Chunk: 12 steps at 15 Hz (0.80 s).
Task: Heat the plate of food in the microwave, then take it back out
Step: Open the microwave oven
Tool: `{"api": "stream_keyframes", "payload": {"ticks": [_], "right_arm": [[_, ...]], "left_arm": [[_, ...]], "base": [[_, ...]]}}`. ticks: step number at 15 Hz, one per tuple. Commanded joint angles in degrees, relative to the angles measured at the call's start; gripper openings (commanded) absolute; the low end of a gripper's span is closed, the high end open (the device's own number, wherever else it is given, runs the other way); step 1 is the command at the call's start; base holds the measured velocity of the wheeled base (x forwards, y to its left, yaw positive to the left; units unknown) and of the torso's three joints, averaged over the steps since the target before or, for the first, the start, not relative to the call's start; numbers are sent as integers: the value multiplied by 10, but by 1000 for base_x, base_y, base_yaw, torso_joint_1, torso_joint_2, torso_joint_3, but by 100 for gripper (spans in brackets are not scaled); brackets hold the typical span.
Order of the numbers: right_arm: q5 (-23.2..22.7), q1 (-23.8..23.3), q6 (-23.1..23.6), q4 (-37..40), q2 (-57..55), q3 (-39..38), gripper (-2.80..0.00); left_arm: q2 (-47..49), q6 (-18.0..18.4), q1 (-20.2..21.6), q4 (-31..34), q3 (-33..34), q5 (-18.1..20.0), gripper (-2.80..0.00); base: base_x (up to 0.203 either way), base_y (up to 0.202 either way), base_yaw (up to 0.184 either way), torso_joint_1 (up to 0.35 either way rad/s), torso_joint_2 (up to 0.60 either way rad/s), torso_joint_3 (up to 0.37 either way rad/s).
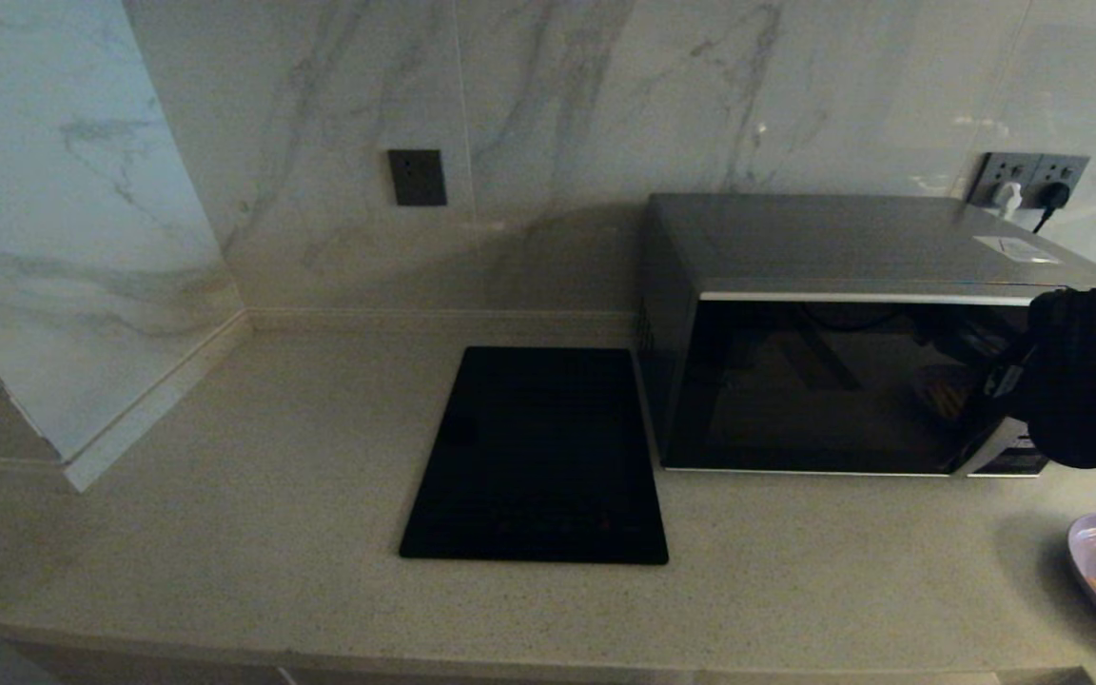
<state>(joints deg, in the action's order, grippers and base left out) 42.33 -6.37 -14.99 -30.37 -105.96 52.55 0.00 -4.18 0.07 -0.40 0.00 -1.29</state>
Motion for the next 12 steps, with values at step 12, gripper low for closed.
{"api": "stream_keyframes", "payload": {"ticks": [12], "right_arm": [[1,-30,1,-4,-12,-1,0]], "left_arm": [[0,0,0,0,0,0,-280]], "base": [[0,0,0,0,0,0]]}}
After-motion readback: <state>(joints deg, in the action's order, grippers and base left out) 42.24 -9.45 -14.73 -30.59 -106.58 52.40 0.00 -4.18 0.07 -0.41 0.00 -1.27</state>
